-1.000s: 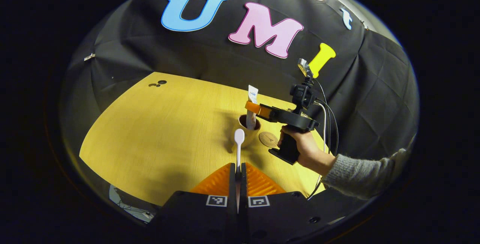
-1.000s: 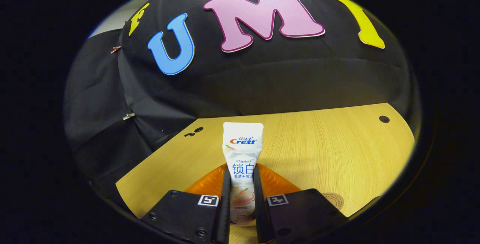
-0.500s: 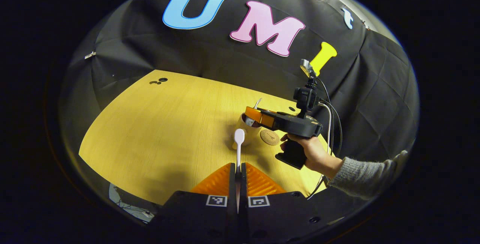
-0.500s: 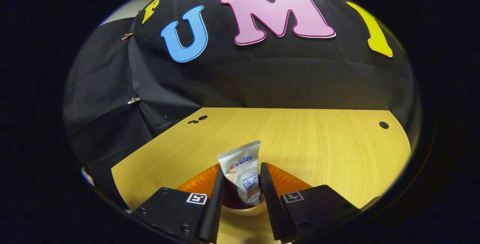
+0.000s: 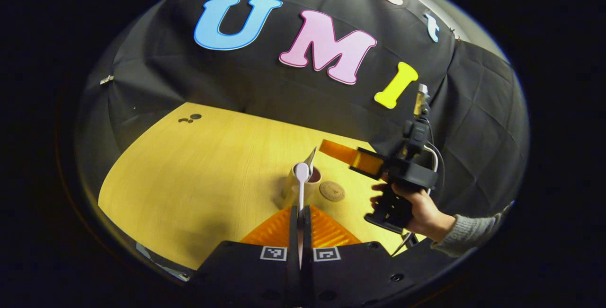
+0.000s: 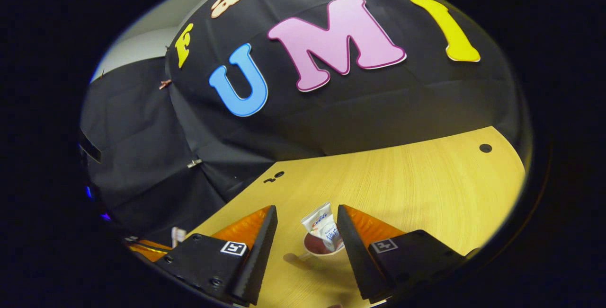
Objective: Put the toothbrush and toothpaste on the desktop into the cup, then pick up the cup and place it on the coaster on the desktop.
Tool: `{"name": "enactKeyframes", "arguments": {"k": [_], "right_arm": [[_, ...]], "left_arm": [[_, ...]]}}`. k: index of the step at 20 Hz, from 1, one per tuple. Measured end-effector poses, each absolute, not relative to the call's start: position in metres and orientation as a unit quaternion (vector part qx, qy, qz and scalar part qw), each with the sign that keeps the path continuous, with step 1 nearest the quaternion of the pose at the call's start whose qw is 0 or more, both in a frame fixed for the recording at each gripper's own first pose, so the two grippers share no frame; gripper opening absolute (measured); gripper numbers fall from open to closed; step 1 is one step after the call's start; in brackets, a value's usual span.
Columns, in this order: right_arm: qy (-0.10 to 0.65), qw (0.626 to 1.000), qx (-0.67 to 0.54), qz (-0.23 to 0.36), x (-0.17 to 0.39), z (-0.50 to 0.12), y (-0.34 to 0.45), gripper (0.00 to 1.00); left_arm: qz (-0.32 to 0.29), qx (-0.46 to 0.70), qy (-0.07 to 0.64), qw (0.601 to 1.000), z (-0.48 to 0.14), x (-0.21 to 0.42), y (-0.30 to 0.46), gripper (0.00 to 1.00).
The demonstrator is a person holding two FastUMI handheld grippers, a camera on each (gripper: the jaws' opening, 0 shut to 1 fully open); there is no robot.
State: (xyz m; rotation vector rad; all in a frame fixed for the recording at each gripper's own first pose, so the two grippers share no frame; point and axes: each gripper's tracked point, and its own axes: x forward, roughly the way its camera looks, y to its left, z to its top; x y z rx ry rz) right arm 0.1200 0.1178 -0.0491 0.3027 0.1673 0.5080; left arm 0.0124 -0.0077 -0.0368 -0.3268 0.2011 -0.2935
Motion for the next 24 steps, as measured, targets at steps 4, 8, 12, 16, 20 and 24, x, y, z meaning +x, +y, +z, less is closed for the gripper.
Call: {"name": "enactKeyframes", "arguments": {"k": [4, 8, 12, 16, 20, 24], "right_arm": [[0.104, 0.954, 0.166, 0.228, 0.087, -0.054, 0.073, 0.78], [0.139, 0.955, 0.178, 0.194, 0.053, -0.084, 0.030, 0.79], [0.166, 0.950, 0.203, 0.170, 0.024, -0.105, 0.004, 0.79], [0.180, 0.955, 0.185, 0.148, 0.013, -0.118, -0.028, 0.79], [0.195, 0.957, 0.168, 0.133, 0.003, -0.129, -0.052, 0.79], [0.209, 0.956, 0.167, 0.118, -0.004, -0.138, -0.070, 0.79]], "left_arm": [[-0.177, -0.163, 0.052, 0.969, 0.000, 0.043, -0.034, 0.06], [-0.179, -0.175, -0.005, 0.968, 0.031, 0.083, -0.045, 0.06], [-0.143, -0.214, -0.051, 0.965, 0.048, 0.130, -0.029, 0.06], [-0.109, -0.224, -0.083, 0.965, 0.049, 0.175, -0.018, 0.06], [-0.084, -0.223, -0.099, 0.966, 0.043, 0.210, -0.020, 0.06], [-0.054, -0.204, -0.096, 0.973, 0.026, 0.236, -0.022, 0.06]]}}
